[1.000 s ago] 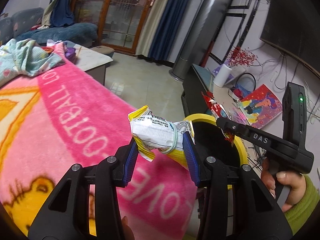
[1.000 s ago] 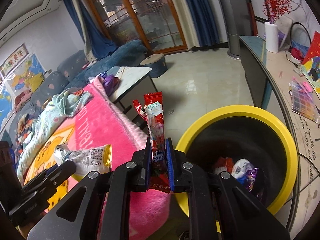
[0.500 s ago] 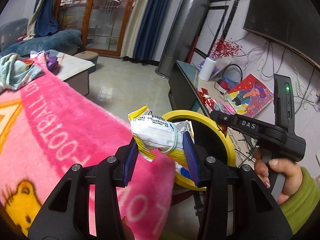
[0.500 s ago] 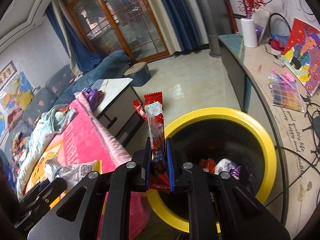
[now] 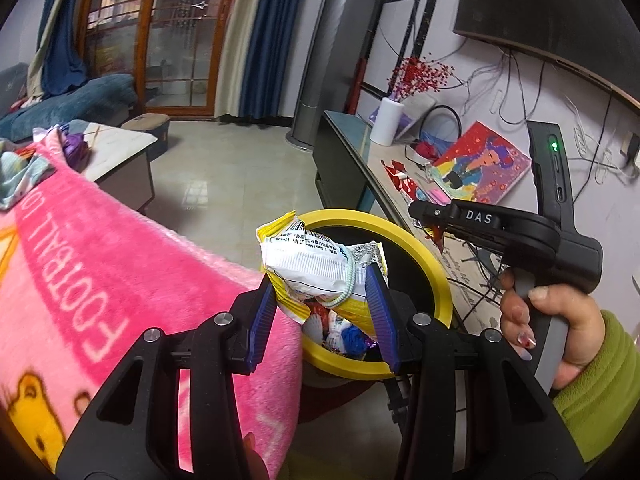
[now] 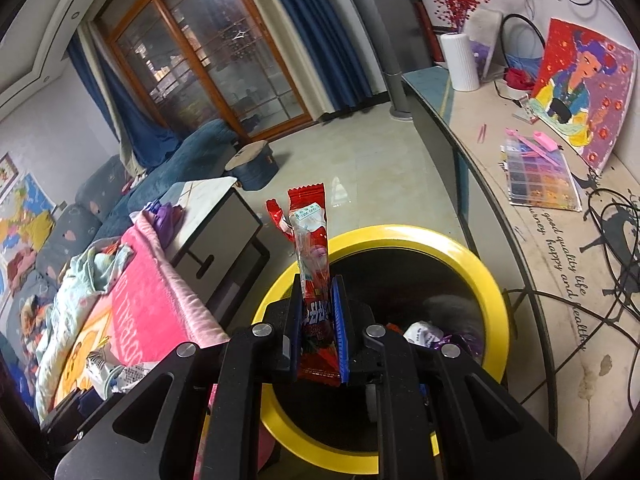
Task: Collect trash
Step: 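Carry the white-yellow bag and red candy stick over the yellow bin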
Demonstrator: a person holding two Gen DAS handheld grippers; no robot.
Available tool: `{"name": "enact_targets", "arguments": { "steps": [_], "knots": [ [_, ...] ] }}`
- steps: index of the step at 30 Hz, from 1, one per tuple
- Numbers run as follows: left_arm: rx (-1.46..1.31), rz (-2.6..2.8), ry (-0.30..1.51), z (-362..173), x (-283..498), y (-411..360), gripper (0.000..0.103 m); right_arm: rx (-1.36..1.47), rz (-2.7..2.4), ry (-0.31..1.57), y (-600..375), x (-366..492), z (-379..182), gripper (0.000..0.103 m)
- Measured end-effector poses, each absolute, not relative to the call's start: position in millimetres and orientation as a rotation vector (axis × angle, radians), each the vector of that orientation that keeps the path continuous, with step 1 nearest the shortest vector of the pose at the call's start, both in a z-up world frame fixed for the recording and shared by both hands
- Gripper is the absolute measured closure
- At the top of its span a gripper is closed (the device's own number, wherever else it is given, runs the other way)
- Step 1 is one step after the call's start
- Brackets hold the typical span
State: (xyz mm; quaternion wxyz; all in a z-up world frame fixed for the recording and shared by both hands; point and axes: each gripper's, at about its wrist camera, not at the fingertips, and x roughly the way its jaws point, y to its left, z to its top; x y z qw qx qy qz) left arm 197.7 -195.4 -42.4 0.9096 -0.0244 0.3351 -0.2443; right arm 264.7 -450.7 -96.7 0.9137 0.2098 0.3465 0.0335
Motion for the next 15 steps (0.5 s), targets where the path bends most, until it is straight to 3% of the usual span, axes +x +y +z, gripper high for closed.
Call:
{"name": "enact_targets", "arguments": {
  "steps": [15],
  "knots": [
    [0.052,-0.583,0.693,-53.4,197.0,-239.9,0.067,0.484,0.027,0.754,-488.7,264.6,-115.3,0.088]
  ]
}}
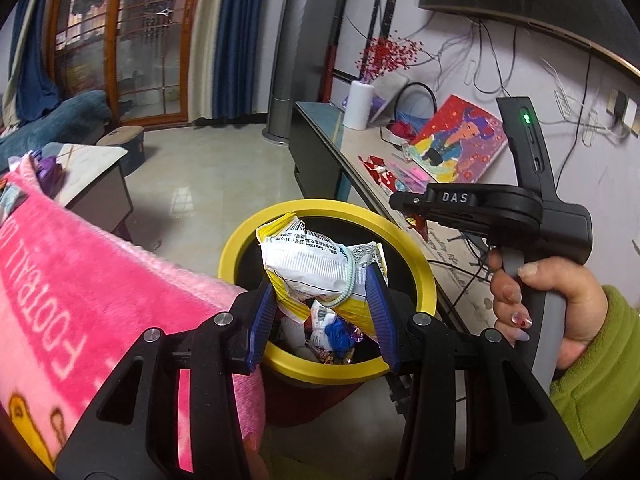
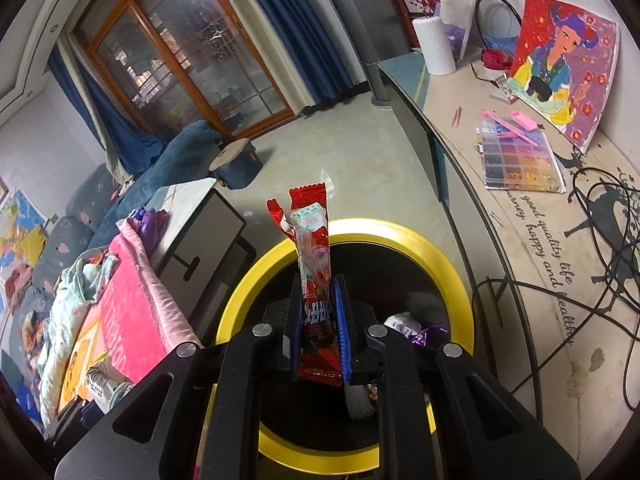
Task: Collect trash
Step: 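Carry the white-yellow bag and red candy stick over the yellow bin, then open both tools to drop the bag and candy stick into the bin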
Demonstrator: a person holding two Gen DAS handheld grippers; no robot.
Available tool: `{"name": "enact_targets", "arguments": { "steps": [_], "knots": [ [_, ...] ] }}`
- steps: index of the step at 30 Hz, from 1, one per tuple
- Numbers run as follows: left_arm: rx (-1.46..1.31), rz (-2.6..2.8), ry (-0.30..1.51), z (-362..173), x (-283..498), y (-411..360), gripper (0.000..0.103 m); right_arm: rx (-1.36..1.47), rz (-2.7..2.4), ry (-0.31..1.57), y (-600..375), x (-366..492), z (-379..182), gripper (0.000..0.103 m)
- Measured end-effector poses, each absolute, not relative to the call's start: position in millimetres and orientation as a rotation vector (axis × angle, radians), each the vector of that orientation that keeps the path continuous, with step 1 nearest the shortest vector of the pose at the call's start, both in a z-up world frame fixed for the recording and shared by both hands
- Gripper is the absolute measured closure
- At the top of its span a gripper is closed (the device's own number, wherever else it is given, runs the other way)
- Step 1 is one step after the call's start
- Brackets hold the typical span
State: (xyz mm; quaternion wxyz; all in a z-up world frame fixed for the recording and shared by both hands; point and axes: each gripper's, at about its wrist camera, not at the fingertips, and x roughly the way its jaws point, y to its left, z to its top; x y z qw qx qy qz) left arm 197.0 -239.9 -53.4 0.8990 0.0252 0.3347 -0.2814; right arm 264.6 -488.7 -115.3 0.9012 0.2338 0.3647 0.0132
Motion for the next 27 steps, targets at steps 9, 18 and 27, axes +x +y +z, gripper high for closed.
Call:
{"name": "enact_targets", "arguments": {
  "steps": [9,18,27],
  "knots": [
    [0.096,-0.599,0.729,-69.6,206.0,-257.2,0.066,0.508,0.028,0.780,-496.6,268.9,-127.5,0.087],
    [0.132,-0.624,0.768,-84.5,216.7,-269.6,0.065,0.523,0.023,0.793,-501.0,273.0,-136.2,0.085],
    [0.152,-0.624,0.770,-87.0,228.7,-279.4,0.056,0.551,-0.002,0.789,-511.3,272.7,-139.3,0.069]
  ]
}}
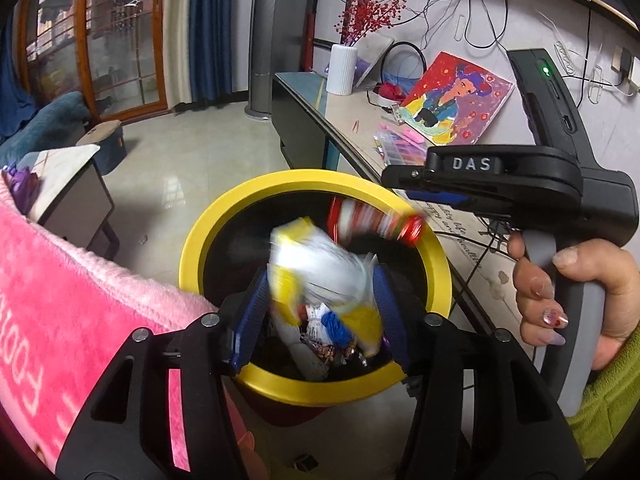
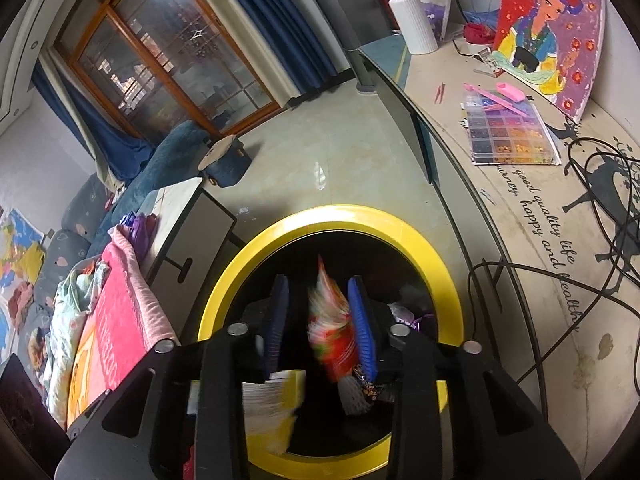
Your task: Collect trash
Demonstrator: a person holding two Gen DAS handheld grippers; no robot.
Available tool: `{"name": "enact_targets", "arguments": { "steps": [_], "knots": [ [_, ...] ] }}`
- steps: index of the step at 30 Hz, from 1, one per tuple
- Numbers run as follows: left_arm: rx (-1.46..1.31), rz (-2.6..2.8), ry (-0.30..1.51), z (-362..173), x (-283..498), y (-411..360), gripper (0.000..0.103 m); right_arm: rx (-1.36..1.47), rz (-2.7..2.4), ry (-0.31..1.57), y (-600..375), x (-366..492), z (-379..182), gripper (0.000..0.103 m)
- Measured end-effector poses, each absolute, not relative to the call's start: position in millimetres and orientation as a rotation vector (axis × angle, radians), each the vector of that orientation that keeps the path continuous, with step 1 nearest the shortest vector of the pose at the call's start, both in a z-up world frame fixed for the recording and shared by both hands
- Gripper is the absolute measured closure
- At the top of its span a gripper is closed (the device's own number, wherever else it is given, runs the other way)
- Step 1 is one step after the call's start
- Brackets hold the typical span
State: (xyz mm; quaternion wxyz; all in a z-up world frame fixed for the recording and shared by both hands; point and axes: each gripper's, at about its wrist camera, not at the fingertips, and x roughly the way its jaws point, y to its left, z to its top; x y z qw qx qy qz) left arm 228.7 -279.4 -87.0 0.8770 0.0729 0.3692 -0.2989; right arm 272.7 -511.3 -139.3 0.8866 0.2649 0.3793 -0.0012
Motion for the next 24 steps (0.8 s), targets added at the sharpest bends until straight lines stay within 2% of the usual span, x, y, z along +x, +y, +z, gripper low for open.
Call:
{"name": "enact_targets", "arguments": {
  "steps": [2,4,9,16,24],
  "knots": [
    [0.143,-0.616,0.772,-86.3,230.4,-278.2,0.038,0.550,-0.005,0.783,-513.1,271.8,-139.1,0.062],
    [0.125,-0.611,0.770,-84.7,232.1,-274.9,0.031,0.543,-0.012,0.769,-514.3,269.6,-137.5,0.050],
    [0.111,-0.587,0.778,-83.6,233.1,-268.3,0.012,0.524,-0.030,0.758,-515.7,264.7,-134.7,0.044],
    [0.080,-0.565,0.775,-77.3,231.4,-254.8,0.011,0.463,-0.032,0.726,-504.2,250.8,-123.0,0.029],
    [0.036,-0.525,0.756,-65.9,228.2,-230.1,0.011,0.423,-0.020,0.706,-491.2,236.8,-109.4,0.019]
  ]
}}
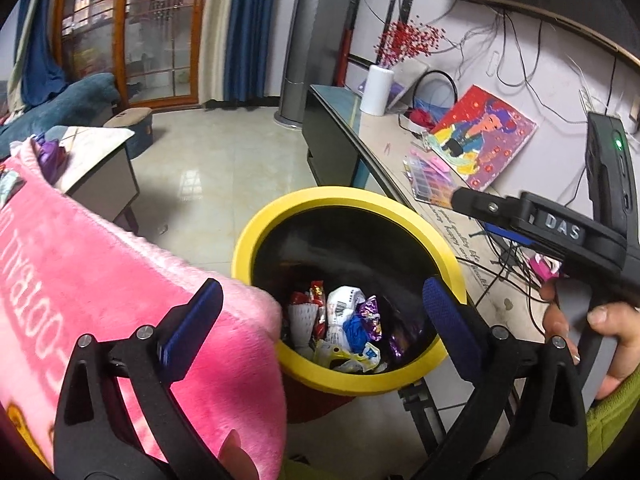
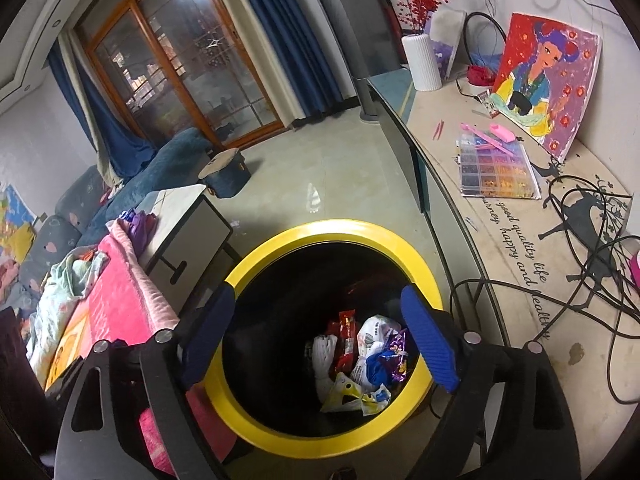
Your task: Collect trash
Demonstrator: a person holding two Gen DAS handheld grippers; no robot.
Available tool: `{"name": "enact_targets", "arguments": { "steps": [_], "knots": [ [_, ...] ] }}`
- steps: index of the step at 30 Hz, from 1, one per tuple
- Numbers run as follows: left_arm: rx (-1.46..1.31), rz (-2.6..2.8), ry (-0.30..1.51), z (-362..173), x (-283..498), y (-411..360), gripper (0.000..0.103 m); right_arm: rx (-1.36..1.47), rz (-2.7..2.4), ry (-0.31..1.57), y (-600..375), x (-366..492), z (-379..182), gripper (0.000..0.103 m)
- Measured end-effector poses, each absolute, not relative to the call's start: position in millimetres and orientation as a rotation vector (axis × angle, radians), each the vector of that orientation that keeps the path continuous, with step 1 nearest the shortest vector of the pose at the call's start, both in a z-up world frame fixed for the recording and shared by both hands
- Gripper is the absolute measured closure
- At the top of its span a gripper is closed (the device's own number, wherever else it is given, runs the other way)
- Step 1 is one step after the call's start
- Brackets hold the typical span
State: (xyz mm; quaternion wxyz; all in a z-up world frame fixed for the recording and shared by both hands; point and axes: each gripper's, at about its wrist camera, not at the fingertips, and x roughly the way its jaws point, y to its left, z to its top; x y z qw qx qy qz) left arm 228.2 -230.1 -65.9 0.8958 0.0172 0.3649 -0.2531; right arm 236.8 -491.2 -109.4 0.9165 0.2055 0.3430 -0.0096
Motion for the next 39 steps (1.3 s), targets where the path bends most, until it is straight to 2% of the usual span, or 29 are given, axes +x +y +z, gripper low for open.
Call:
{"name": "enact_targets", "arguments": {
  "steps": [9,25,39],
  "knots": [
    [0.008,-0.451,0.707,-45.6,216.9,-190.0,0.011,0.328,0.014,0.675,-457.6,219.1,-89.5,0.007],
    [-0.062,-0.318,0.625,-17.9,170.4,-105.2,0.011,0.160,0.078,0.686,-367.4,182.8,-70.0,0.007],
    [-0.069,-0.181,0.538,-0.8,118.0,-50.1,0.011,0.065,0.152,0.467,-298.0,129.1,-60.7,0.007]
  ]
}}
